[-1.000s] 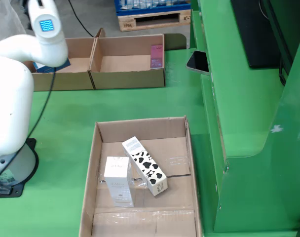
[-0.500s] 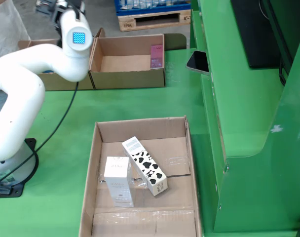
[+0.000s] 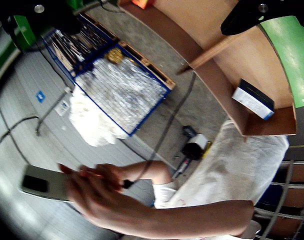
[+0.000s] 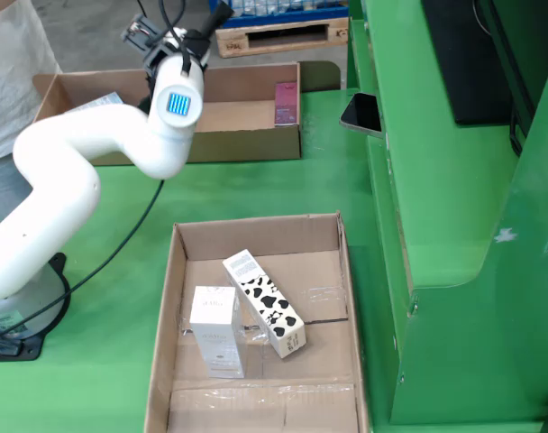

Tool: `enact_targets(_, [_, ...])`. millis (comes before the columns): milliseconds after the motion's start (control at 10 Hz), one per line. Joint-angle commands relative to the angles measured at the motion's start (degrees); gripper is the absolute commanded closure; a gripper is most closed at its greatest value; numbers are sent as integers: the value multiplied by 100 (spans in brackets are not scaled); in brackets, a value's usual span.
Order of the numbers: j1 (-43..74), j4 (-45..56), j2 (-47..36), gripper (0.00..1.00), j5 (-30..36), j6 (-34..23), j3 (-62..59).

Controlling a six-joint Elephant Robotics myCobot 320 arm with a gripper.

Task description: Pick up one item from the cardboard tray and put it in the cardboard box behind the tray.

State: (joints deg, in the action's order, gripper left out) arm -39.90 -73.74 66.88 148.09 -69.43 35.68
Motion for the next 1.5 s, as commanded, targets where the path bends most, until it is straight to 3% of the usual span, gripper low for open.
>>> enact_targets(0, [767,-2014,2820,0,-93,1174,-3568])
enact_targets(500, [806,-3108,2823,0,-379,1907,-3568])
enact_targets(600, [640,-4425,1592,0,-541,2002,-1416])
enact_targets(1400, [640,-4425,1592,0,-541,2002,-1416])
